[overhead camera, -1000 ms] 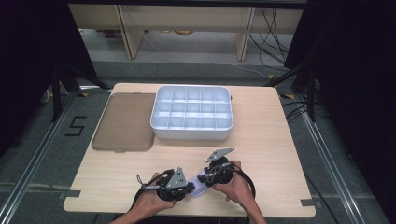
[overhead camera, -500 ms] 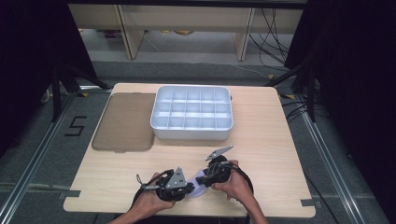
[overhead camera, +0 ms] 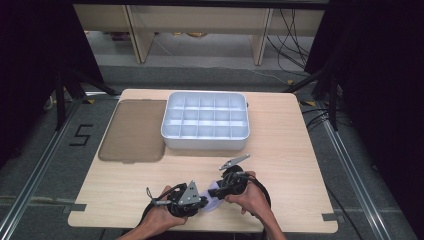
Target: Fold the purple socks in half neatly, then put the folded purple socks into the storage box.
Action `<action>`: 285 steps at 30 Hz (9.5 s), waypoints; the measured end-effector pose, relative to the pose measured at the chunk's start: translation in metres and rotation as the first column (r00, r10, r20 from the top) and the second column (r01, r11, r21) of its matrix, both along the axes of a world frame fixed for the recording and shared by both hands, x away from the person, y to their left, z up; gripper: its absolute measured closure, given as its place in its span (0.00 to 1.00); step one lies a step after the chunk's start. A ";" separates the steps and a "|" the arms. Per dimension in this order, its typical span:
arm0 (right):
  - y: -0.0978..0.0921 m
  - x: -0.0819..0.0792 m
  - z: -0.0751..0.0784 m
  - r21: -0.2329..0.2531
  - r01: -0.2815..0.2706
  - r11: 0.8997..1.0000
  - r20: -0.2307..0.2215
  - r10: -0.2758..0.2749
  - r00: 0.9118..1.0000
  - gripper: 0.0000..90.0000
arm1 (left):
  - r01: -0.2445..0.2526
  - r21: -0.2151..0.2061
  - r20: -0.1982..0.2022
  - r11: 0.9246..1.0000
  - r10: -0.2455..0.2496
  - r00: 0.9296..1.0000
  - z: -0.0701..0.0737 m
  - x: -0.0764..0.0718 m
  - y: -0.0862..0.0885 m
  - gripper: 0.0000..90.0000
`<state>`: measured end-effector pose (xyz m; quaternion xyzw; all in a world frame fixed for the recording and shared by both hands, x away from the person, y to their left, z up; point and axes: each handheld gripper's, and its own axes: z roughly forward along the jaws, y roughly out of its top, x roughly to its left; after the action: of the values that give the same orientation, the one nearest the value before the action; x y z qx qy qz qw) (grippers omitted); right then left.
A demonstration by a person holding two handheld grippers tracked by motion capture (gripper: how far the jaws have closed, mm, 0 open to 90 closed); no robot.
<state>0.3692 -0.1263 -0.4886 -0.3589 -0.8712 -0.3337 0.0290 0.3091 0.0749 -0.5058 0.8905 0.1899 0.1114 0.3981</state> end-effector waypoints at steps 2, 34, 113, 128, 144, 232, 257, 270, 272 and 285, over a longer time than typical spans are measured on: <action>0.005 0.001 -0.005 -0.029 -0.006 1.000 0.008 0.006 1.000 0.51 | 0.004 0.001 -0.005 1.000 -0.004 1.000 0.000 0.001 0.000 0.92; 0.005 -0.011 -0.012 0.034 0.020 0.999 0.041 -0.022 0.999 0.80 | -0.251 -0.042 -0.122 0.967 0.245 0.962 0.004 -0.004 0.109 0.40; -0.046 0.134 0.137 -0.247 0.298 0.922 0.387 -0.188 0.903 0.80 | -0.303 -0.034 -0.095 0.952 0.299 0.950 0.005 0.006 0.117 0.18; -0.027 0.157 0.107 -0.367 0.267 0.891 0.338 -0.140 0.931 0.80 | -0.304 -0.051 -0.107 0.951 0.297 0.949 0.006 0.005 0.117 0.19; -0.019 0.164 0.075 -0.518 0.236 0.822 0.354 -0.044 0.934 0.80 | -0.307 -0.044 -0.106 0.951 0.301 0.948 0.006 0.005 0.118 0.19; -0.028 0.157 0.076 -0.367 0.138 0.920 0.209 -0.063 0.976 0.93 | -0.303 -0.034 -0.109 0.952 0.298 0.948 0.008 0.005 0.120 0.21; -0.036 0.098 0.086 -0.073 0.168 0.983 0.307 -0.139 0.941 0.67 | -0.316 -0.046 -0.116 0.948 0.309 0.944 0.007 0.005 0.120 0.21; -0.034 0.075 0.080 0.029 0.171 0.985 0.321 -0.172 0.931 0.46 | -0.325 -0.037 -0.125 0.945 0.319 0.940 0.006 0.005 0.120 0.21; -0.033 0.071 0.080 0.039 0.186 0.982 0.314 -0.188 0.931 0.44 | -0.319 -0.033 -0.117 0.947 0.313 0.943 0.006 0.006 0.120 0.21; -0.031 0.061 0.079 0.051 0.183 0.982 0.321 -0.190 0.928 0.39 | -0.324 -0.037 -0.120 0.945 0.318 0.941 0.006 0.005 0.120 0.21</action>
<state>0.4301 -0.1573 -0.4100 -0.3802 -0.8225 -0.3982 -0.1427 0.3142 0.1953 -0.4993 0.8410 0.3577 0.1189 0.3883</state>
